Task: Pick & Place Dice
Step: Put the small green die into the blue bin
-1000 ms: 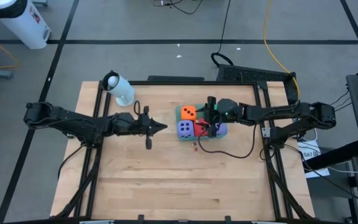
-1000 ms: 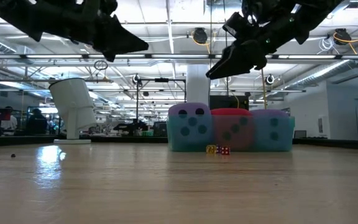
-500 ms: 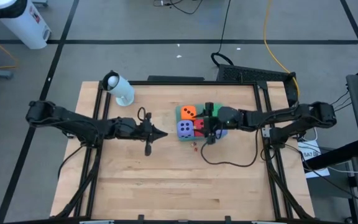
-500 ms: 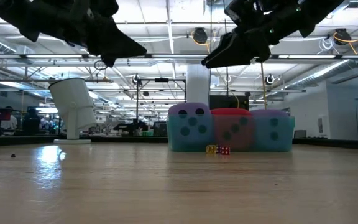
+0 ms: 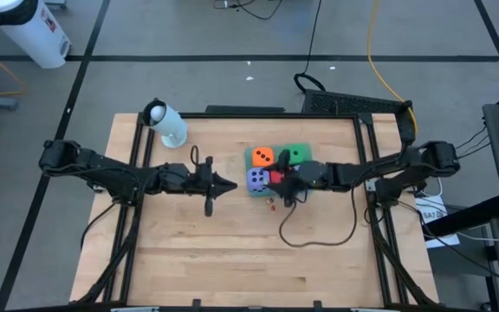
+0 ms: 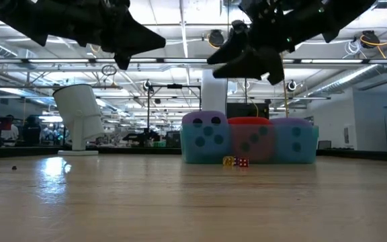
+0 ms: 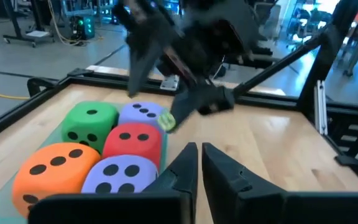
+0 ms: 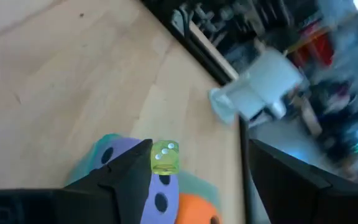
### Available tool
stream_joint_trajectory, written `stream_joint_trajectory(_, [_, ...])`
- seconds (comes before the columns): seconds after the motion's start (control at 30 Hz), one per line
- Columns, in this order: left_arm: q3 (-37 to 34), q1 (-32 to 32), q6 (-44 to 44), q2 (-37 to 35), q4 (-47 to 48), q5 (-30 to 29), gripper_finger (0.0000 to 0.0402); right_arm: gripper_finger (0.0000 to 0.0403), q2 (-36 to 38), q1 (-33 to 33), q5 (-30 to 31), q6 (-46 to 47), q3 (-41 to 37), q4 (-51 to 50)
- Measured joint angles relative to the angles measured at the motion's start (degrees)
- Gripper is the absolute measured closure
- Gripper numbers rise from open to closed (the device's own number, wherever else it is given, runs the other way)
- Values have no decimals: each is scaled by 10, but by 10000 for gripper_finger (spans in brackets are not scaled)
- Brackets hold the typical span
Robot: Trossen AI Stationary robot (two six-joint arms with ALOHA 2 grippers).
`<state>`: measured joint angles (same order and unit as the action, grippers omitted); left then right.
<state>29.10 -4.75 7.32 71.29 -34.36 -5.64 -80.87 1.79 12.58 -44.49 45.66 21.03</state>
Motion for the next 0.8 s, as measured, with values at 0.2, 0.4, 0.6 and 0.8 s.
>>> stream_joint_trajectory(0.2, [0, 18, 31, 0, -10, 12, 356, 151, -44, 31, 57, -147, 2, 147])
stream_joint_trajectory(0.4, [0, 51, 43, 0, -37, 48, 332, 151, -64, 29, 69, -177, 1, 235])
stream_joint_trajectory(0.6, [8, 108, 77, 0, -61, 159, 296, 151, -64, 25, 58, -181, 1, 267])
stream_joint_trajectory(0.8, [48, 142, 82, 0, -51, 196, 236, 151, -64, 21, 37, -207, 2, 283])
